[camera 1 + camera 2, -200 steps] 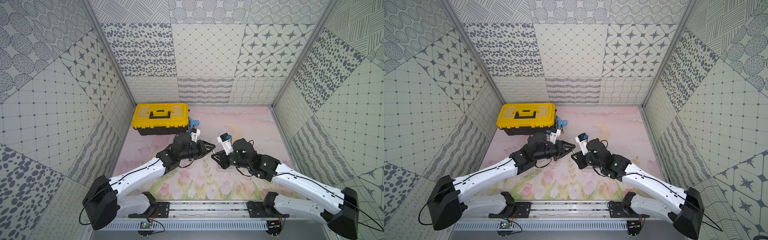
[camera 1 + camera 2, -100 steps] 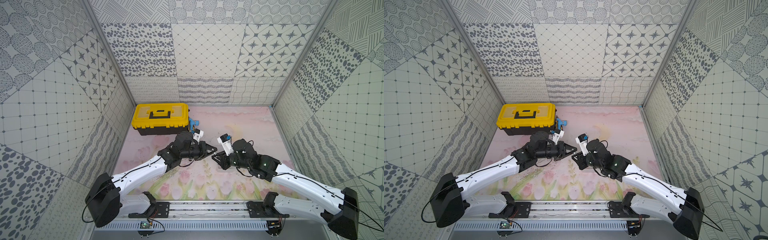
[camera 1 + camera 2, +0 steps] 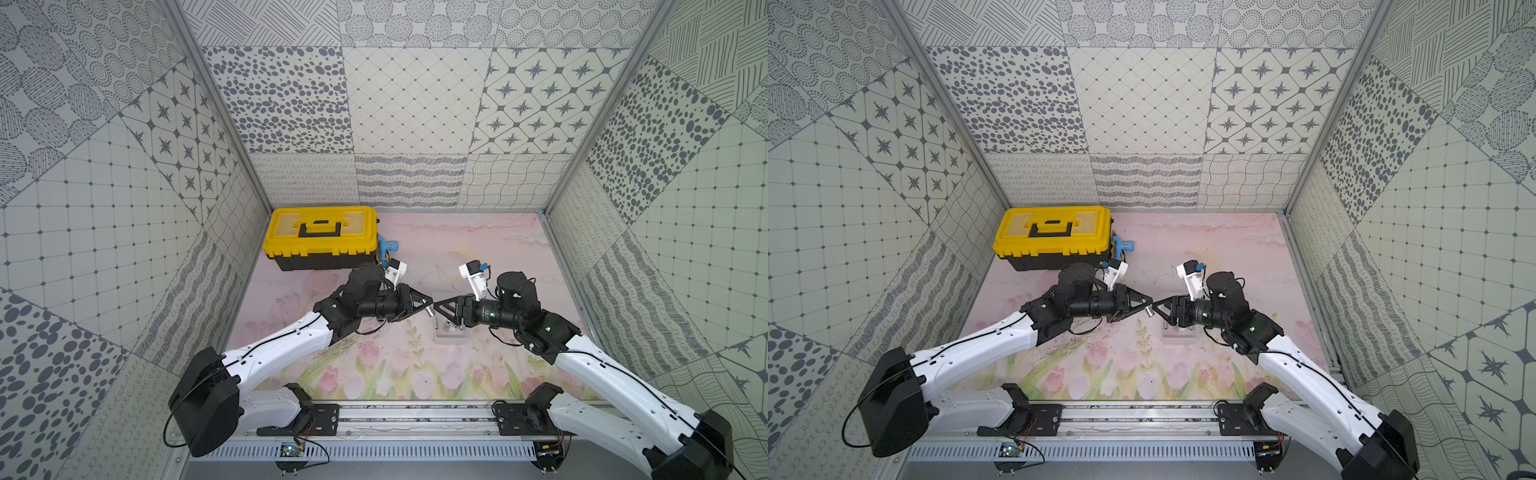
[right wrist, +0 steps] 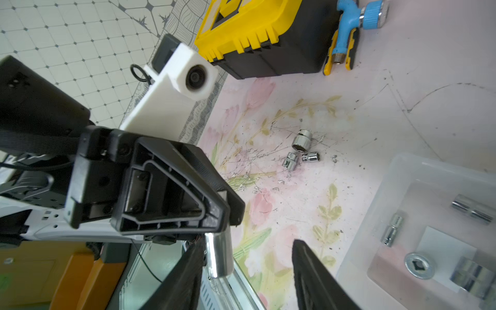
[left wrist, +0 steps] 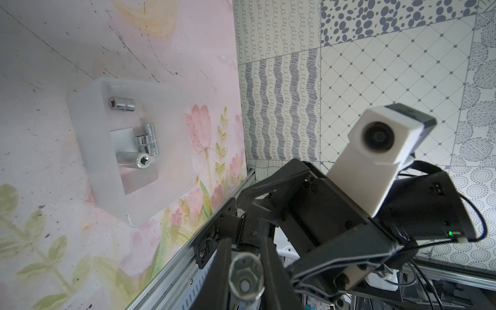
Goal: Put the socket on the desktop into the storage box
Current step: Place the socket head in the storage box.
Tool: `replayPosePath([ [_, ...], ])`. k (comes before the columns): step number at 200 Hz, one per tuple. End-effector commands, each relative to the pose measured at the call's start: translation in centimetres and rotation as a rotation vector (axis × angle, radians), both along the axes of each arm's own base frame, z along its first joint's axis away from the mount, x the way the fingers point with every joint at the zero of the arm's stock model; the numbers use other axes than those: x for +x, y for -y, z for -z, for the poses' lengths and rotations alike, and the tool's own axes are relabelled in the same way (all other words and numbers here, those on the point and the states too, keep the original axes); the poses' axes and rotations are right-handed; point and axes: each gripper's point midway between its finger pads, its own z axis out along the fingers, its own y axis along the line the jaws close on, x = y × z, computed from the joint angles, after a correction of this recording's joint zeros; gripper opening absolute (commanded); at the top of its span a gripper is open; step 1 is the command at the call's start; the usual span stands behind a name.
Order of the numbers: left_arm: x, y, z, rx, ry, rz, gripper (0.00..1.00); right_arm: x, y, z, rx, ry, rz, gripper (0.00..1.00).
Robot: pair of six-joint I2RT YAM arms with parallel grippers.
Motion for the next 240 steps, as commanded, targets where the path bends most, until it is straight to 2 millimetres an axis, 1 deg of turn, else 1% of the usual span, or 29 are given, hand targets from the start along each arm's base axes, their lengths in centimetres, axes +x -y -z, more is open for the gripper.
replayPosePath([
  [1, -0.7, 0.8, -2.5, -0.094, 0.079, 0.077, 0.0, -1.4, -1.3, -1.2, 0.094, -0.026, -0.11, 0.53],
  [31, -0.8, 0.8, -2.8, -0.101, 0.087, 0.088, 0.0, -1.1, -1.7, -0.9, 0.101, -0.041, -0.115, 0.46],
  [50, -0.8, 0.9, -2.8, -0.102, 0.084, 0.096, 0.0, -1.0, -1.9, -0.7, 0.101, -0.049, -0.124, 0.44],
  [57, -0.9, 0.9, -2.9, -0.106, 0.086, 0.098, 0.0, -1.0, -1.9, -0.5, 0.099, -0.052, -0.126, 0.42],
  [79, -0.8, 1.0, -3.0, -0.108, 0.088, 0.103, 0.0, -1.1, -2.0, -0.5, 0.102, -0.056, -0.128, 0.3],
  [87, -0.8, 1.1, -3.1, -0.111, 0.089, 0.104, 0.0, -1.1, -1.9, -0.6, 0.103, -0.055, -0.129, 0.24],
  [93, -0.8, 1.1, -3.0, -0.11, 0.088, 0.104, 0.0, -1.2, -1.9, -0.6, 0.104, -0.054, -0.128, 0.16],
  [95, -0.8, 1.1, -3.0, -0.111, 0.088, 0.104, 0.0, -1.2, -1.9, -0.7, 0.104, -0.052, -0.128, 0.15],
  [96, -0.8, 1.1, -3.0, -0.111, 0.087, 0.104, 0.0, -1.2, -1.9, -0.6, 0.103, -0.053, -0.127, 0.13],
  [107, -0.7, 1.2, -2.9, -0.107, 0.086, 0.102, 0.0, -1.2, -1.7, -0.7, 0.096, -0.047, -0.12, 0.03],
  [112, -0.7, 1.2, -2.8, -0.105, 0.086, 0.103, 0.0, -1.2, -1.6, -0.7, 0.093, -0.045, -0.116, 0.0],
  [122, -0.5, 1.1, -2.7, -0.093, 0.086, 0.091, 0.0, -1.1, -1.4, -0.7, 0.085, -0.039, -0.103, 0.0],
  [124, -0.4, 1.1, -2.7, -0.089, 0.088, 0.088, 0.02, -1.1, -1.3, -0.6, 0.083, -0.039, -0.101, 0.0],
  [132, -0.2, 0.7, -2.6, -0.066, 0.093, 0.069, 0.25, -1.0, -1.1, -0.6, 0.071, -0.037, -0.085, 0.0],
  [136, -0.1, 0.6, -2.5, -0.053, 0.098, 0.057, 0.34, -1.0, -0.9, -0.5, 0.061, -0.037, -0.073, 0.0],
  [141, 0.0, 0.2, -2.6, -0.038, 0.113, 0.042, 0.42, -0.9, -0.7, -0.3, 0.05, -0.038, -0.064, 0.0],
  [152, 0.4, -0.6, -2.7, 0.007, 0.143, 0.0, 0.54, -0.7, -0.1, 0.0, 0.018, -0.041, -0.026, 0.0],
  [162, 0.8, -1.6, -2.6, 0.064, 0.17, -0.05, 0.61, -0.6, 0.6, 0.3, -0.009, -0.041, 0.013, 0.0],
  [171, 1.3, -2.7, -2.4, 0.123, 0.191, -0.103, 0.64, -0.4, 1.3, 0.7, -0.036, -0.045, 0.057, 0.0],
  [183, 2.0, -4.4, -2.1, 0.215, 0.225, -0.171, 0.65, -0.1, 2.2, 1.3, -0.07, -0.049, 0.114, 0.0],
  [197, 2.7, -7.1, -0.8, 0.36, 0.237, -0.27, 0.63, 0.1, 3.4, 2.0, -0.141, -0.04, 0.198, 0.0],
  [206, 3.1, -8.7, -0.2, 0.445, 0.248, -0.319, 0.62, 0.2, 3.8, 2.5, -0.181, -0.03, 0.23, 0.0],
  [216, 3.2, -10.1, 0.5, 0.518, 0.249, -0.356, 0.62, 0.4, 4.5, 3.2, -0.238, -0.029, 0.286, 0.0],
  [224, 3.2, -10.9, 0.9, 0.561, 0.252, -0.37, 0.61, 0.7, 5.0, 3.9, -0.283, -0.035, 0.328, 0.0],
  [233, 3.3, -11.3, 1.1, 0.584, 0.263, -0.376, 0.6, 1.1, 5.5, 4.8, -0.331, -0.05, 0.363, 0.0],
  [235, 3.1, -11.5, 1.5, 0.604, 0.252, -0.372, 0.6, 1.1, 5.6, 5.0, -0.342, -0.052, 0.369, 0.0],
  [240, 3.0, -11.8, 1.8, 0.619, 0.249, -0.37, 0.6, 1.2, 5.7, 5.4, -0.364, -0.06, 0.382, 0.0],
])
